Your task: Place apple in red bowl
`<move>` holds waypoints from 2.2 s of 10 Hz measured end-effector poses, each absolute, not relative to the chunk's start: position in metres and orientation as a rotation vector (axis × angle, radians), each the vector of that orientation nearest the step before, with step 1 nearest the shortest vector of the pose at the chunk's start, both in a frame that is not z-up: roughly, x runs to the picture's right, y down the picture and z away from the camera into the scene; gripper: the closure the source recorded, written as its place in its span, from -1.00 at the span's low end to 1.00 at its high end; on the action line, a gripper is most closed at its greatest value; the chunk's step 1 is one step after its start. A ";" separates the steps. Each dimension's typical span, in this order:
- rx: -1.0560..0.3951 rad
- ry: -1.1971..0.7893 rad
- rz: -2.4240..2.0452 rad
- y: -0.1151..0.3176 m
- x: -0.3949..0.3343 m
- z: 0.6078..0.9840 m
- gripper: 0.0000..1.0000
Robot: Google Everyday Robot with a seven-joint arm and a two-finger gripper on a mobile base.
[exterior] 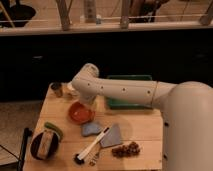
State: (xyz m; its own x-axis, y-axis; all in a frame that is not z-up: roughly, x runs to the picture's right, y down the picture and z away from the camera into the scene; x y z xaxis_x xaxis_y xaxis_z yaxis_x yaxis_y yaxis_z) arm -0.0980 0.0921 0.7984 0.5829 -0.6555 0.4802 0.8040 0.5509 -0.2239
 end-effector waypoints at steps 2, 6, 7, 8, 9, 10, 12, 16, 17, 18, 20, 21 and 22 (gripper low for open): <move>-0.445 -0.377 -0.892 0.092 -0.097 0.802 0.99; -0.439 -0.402 -0.903 0.093 -0.097 0.807 0.99; -0.438 -0.410 -0.907 0.093 -0.097 0.808 0.99; -0.437 -0.414 -0.909 0.093 -0.097 0.809 0.99; -0.436 -0.422 -0.913 0.093 -0.097 0.810 0.99; -0.436 -0.428 -0.915 0.094 -0.097 0.811 0.99; -0.433 -0.445 -0.921 0.093 -0.096 0.813 0.99; -0.431 -0.469 -0.929 0.093 -0.096 0.818 0.99; -0.431 -0.473 -0.931 0.093 -0.096 0.819 0.99; -0.431 -0.479 -0.934 0.092 -0.097 0.819 0.99; -0.430 -0.488 -0.938 0.092 -0.097 0.820 0.99; -0.431 -0.494 -0.943 0.092 -0.097 0.822 0.99; -0.431 -0.498 -0.946 0.091 -0.097 0.822 0.99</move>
State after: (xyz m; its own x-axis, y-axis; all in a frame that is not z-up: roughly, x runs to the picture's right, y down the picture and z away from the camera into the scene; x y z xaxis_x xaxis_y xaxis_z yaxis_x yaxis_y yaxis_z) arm -0.0969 0.0914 0.8221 0.4889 -0.6541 0.5772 0.8461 0.5167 -0.1312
